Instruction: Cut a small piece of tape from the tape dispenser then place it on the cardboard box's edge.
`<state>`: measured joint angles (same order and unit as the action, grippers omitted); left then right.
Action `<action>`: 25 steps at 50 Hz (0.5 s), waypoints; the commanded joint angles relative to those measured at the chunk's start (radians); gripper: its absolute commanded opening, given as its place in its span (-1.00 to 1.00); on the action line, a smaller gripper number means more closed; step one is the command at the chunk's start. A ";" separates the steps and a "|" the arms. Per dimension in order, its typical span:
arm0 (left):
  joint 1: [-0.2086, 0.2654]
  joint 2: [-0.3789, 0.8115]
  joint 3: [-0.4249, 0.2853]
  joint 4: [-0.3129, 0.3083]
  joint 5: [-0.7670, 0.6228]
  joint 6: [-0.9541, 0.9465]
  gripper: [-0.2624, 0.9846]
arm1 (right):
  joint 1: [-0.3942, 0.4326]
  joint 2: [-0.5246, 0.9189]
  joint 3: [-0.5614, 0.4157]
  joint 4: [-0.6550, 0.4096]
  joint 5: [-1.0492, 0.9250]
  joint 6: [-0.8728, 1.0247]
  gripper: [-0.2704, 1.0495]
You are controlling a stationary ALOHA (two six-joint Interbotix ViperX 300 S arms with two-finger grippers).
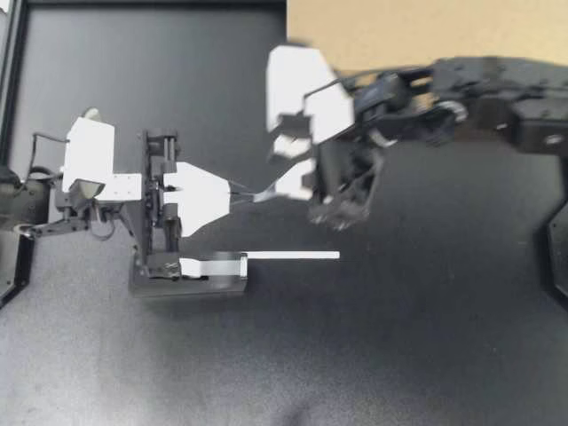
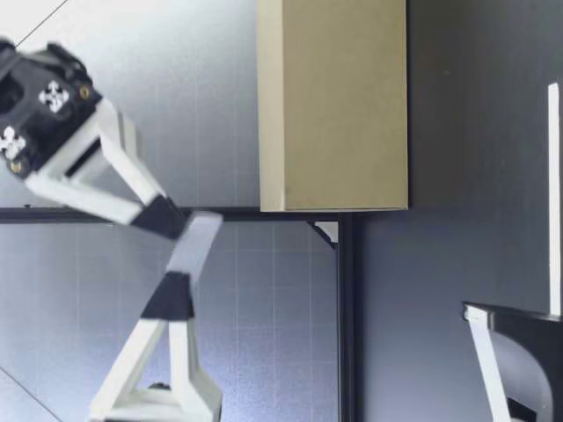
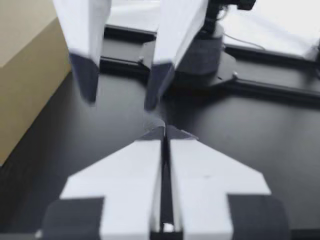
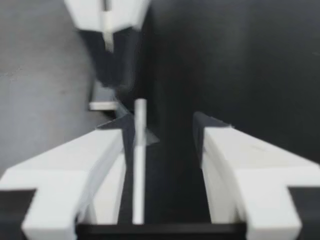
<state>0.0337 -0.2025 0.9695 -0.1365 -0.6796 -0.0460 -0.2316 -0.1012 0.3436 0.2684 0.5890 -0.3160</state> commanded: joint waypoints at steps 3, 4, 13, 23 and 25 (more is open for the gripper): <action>0.072 0.037 -0.064 -0.160 -0.035 -0.002 -0.78 | -0.041 -0.135 0.109 0.002 -0.161 -0.003 0.16; 0.081 0.044 -0.072 -0.179 -0.038 -0.003 -0.78 | -0.046 -0.147 0.126 0.002 -0.186 -0.003 0.16; 0.170 0.141 -0.176 -0.296 -0.044 -0.117 -0.78 | -0.095 -0.225 0.285 0.002 -0.430 -0.006 0.11; 0.258 0.273 -0.270 -0.290 -0.051 -0.408 -0.78 | -0.146 -0.219 0.383 0.002 -0.649 -0.008 -0.22; 0.268 0.290 -0.276 -0.284 -0.051 -0.445 -0.78 | -0.155 -0.209 0.390 0.002 -0.680 -0.009 -0.31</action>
<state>0.2792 0.0706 0.7286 -0.4310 -0.7194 -0.4341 -0.3666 -0.3114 0.7378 0.2684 -0.0261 -0.3252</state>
